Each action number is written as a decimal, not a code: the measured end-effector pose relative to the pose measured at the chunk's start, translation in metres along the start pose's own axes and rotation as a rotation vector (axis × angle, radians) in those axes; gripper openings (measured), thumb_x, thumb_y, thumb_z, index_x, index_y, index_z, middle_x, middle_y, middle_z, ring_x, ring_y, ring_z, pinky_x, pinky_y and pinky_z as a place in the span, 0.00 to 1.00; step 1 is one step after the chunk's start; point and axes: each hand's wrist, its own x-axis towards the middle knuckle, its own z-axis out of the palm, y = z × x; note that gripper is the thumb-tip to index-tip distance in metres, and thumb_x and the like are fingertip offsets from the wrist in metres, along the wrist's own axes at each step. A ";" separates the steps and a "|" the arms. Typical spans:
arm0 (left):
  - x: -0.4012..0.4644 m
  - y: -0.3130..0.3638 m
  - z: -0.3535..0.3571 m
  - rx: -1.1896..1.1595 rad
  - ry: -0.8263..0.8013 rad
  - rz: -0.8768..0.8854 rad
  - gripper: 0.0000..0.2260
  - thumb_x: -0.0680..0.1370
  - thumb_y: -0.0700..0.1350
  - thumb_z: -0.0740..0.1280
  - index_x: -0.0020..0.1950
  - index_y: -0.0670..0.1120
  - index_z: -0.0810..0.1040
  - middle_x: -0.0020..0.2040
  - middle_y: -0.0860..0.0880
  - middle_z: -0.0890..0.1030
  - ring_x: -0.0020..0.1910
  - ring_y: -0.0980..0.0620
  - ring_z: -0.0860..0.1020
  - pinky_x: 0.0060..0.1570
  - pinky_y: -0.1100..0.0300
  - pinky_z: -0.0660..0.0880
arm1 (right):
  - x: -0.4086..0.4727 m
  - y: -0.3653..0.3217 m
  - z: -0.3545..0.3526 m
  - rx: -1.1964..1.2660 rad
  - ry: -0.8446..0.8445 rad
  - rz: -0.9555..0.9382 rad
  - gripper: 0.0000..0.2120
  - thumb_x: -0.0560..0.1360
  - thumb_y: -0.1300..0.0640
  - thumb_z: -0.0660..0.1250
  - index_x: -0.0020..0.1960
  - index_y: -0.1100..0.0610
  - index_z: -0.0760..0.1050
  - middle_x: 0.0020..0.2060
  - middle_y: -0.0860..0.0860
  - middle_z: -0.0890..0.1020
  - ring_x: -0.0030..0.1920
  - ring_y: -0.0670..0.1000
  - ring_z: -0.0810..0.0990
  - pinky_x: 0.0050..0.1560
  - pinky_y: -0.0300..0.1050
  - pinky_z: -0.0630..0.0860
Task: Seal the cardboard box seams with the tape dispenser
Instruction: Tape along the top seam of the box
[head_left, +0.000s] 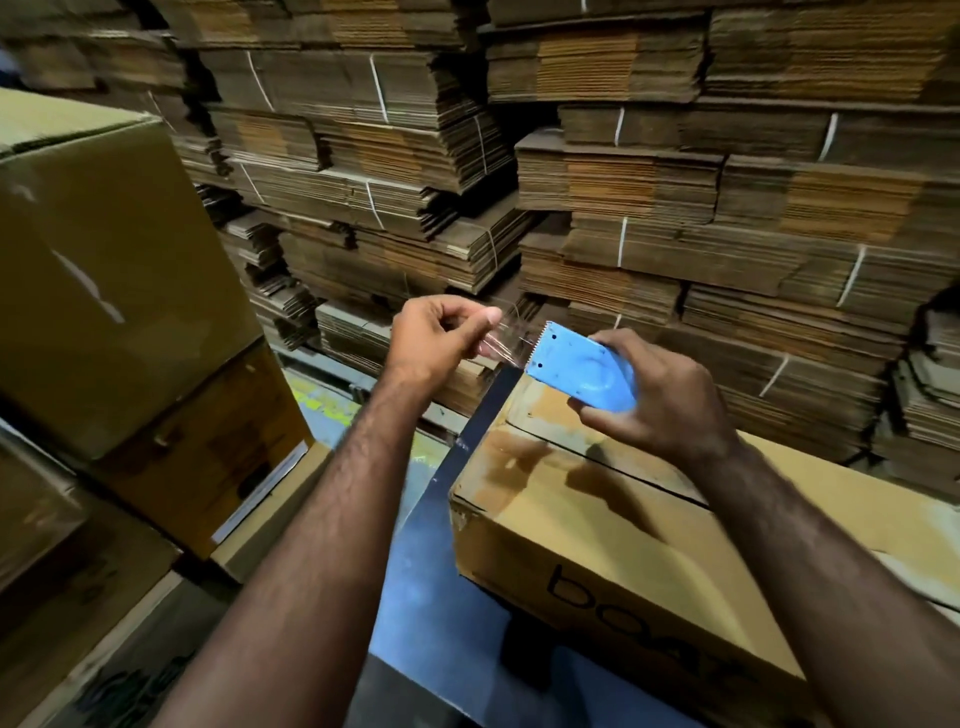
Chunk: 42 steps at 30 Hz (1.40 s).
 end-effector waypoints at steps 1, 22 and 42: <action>0.005 -0.001 -0.002 -0.006 -0.031 -0.027 0.07 0.74 0.45 0.76 0.46 0.42 0.85 0.39 0.45 0.86 0.34 0.55 0.82 0.38 0.62 0.78 | 0.002 0.001 0.001 0.011 -0.027 0.018 0.34 0.64 0.36 0.72 0.64 0.51 0.73 0.54 0.51 0.83 0.48 0.55 0.82 0.41 0.44 0.77; 0.005 -0.116 0.020 0.130 -0.147 -0.312 0.09 0.75 0.50 0.75 0.35 0.49 0.84 0.30 0.54 0.82 0.31 0.61 0.77 0.41 0.60 0.71 | 0.044 -0.031 0.028 -0.215 -0.817 0.313 0.41 0.63 0.27 0.71 0.71 0.43 0.68 0.62 0.51 0.76 0.58 0.52 0.71 0.52 0.51 0.75; -0.010 -0.149 0.047 -0.074 -0.066 -0.459 0.07 0.76 0.46 0.73 0.51 0.45 0.84 0.46 0.49 0.85 0.51 0.49 0.83 0.42 0.61 0.77 | 0.071 -0.048 0.054 -0.394 -0.929 0.333 0.42 0.66 0.28 0.69 0.74 0.45 0.66 0.61 0.50 0.76 0.58 0.52 0.73 0.53 0.51 0.75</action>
